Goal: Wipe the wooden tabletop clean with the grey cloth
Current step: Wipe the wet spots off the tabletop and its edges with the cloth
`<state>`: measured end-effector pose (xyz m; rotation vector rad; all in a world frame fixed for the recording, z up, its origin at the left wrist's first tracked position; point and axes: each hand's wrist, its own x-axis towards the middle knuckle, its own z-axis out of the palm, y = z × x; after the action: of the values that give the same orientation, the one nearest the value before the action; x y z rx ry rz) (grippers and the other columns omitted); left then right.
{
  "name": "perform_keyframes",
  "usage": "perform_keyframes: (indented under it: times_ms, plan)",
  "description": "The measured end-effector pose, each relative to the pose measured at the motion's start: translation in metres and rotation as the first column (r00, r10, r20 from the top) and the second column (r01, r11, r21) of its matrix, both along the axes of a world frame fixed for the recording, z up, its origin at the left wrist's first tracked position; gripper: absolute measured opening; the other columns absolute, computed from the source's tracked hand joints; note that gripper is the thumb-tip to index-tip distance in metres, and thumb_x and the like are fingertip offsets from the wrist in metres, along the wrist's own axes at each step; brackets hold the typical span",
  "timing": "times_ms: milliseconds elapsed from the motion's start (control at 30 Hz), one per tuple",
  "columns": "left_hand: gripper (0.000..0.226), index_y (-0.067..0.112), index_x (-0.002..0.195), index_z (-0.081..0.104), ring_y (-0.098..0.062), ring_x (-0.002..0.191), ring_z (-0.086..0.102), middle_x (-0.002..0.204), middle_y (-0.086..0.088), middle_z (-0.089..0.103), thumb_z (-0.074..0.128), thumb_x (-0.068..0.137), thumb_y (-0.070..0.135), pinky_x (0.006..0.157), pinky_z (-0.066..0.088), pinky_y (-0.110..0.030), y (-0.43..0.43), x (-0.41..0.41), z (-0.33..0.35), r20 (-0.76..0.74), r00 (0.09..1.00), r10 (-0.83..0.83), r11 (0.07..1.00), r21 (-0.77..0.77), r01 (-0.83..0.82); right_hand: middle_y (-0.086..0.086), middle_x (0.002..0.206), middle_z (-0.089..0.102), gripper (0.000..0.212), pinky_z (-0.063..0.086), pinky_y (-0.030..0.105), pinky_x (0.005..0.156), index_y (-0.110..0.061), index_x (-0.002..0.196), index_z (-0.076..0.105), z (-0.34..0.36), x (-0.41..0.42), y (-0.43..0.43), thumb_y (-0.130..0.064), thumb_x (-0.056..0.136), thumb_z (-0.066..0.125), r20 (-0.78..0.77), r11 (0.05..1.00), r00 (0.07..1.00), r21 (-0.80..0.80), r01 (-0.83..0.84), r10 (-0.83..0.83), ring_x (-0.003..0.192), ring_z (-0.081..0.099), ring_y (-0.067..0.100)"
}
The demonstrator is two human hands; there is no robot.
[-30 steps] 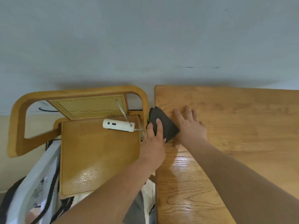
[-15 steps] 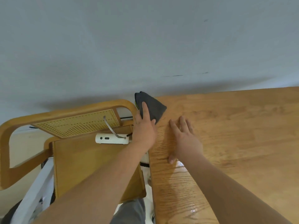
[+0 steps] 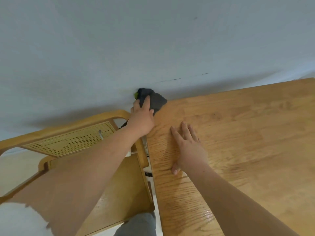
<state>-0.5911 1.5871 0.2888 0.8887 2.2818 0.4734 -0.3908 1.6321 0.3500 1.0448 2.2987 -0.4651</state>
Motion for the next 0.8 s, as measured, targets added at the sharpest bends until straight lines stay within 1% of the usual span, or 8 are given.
perform_keyframes:
  times_ms: [100,200,267,367,433,500,667,800]
  plan:
    - [0.057,0.029,0.162,0.009,-0.041,0.138,0.032,0.160,-0.018,0.021,0.030,0.109,0.035,0.111,0.036,-0.050,0.010,-0.017,0.001,-0.019,0.991,-0.136,0.990,-0.044,0.135,-0.005,0.166,-0.034,0.168,0.009,0.052,0.125,-0.043,0.157,-0.020,0.001,0.000,0.001,-0.040,0.044,0.103,-0.014,1.000,1.000,-0.009,-0.009,0.009,0.153,-0.028,0.023]
    - [0.053,0.024,0.160,0.017,-0.040,0.140,0.031,0.158,-0.016,0.031,0.033,0.109,0.028,0.113,0.034,-0.050,0.009,-0.005,0.008,-0.173,0.963,-0.208,0.978,-0.055,0.201,0.002,0.169,-0.021,0.162,0.016,0.052,0.126,-0.040,0.159,-0.013,0.009,0.008,-0.008,-0.044,0.044,0.102,-0.055,1.000,0.998,0.025,-0.006,0.007,0.157,-0.017,0.027]
    - [0.055,0.026,0.160,0.020,-0.040,0.150,0.020,0.166,-0.011,0.025,0.039,0.109,0.022,0.124,0.020,-0.051,0.002,0.011,0.010,-0.317,0.917,-0.241,0.970,-0.038,0.242,0.011,0.163,0.013,0.137,0.031,0.048,0.121,-0.030,0.156,0.017,0.017,0.023,-0.023,-0.052,0.048,0.098,-0.109,0.989,0.994,0.148,-0.018,0.034,0.154,0.013,0.032]
    - [0.060,0.031,0.161,0.021,-0.035,0.156,0.005,0.172,0.000,0.013,0.043,0.107,0.017,0.125,-0.006,-0.047,-0.010,0.035,0.010,-0.428,0.842,-0.328,0.933,-0.006,0.360,0.002,0.123,0.049,0.070,0.048,0.036,0.091,-0.019,0.124,0.054,0.019,0.056,-0.046,-0.052,0.070,0.085,-0.216,0.956,0.974,0.293,0.000,0.066,0.114,0.049,0.025]
    - [0.062,0.032,0.160,0.025,-0.032,0.157,0.003,0.172,0.004,0.013,0.045,0.105,0.015,0.127,-0.006,-0.047,-0.020,0.056,0.013,-0.438,0.806,-0.397,0.899,-0.007,0.439,-0.002,0.111,0.053,0.031,0.045,0.033,0.079,-0.020,0.111,0.060,0.020,0.080,-0.059,-0.041,0.090,0.067,-0.269,0.976,0.963,0.200,0.083,-0.027,0.104,0.053,0.022]
    - [0.061,0.033,0.160,0.026,-0.031,0.157,0.004,0.172,0.005,0.013,0.046,0.104,0.016,0.128,-0.002,-0.047,-0.033,0.082,0.018,-0.426,0.789,-0.443,0.875,-0.014,0.484,-0.006,0.103,0.057,0.015,0.046,0.034,0.073,-0.022,0.105,0.062,0.022,0.101,-0.069,-0.035,0.098,0.057,-0.323,0.970,0.921,0.029,0.240,-0.218,0.098,0.056,0.019]
    - [0.070,0.032,0.162,0.019,-0.031,0.158,-0.004,0.173,0.003,0.005,0.049,0.102,0.011,0.127,-0.005,-0.048,-0.086,0.180,0.030,-0.388,0.741,-0.549,0.814,-0.045,0.579,-0.007,0.084,0.065,0.001,0.050,0.035,0.060,-0.030,0.100,0.058,0.024,0.152,-0.089,-0.029,0.099,0.058,-0.385,0.809,0.712,-0.242,0.535,-0.586,0.071,0.062,0.015]
    - [0.066,0.030,0.162,0.018,-0.032,0.157,-0.009,0.173,0.001,0.002,0.046,0.103,0.018,0.126,-0.011,-0.049,-0.142,0.267,0.036,-0.335,0.724,-0.603,0.781,-0.061,0.622,-0.009,0.092,0.069,0.015,0.059,0.041,0.073,-0.032,0.107,0.056,0.022,0.203,-0.104,-0.027,0.094,0.063,-0.305,0.627,0.547,-0.384,0.678,-0.779,0.082,0.068,0.014]
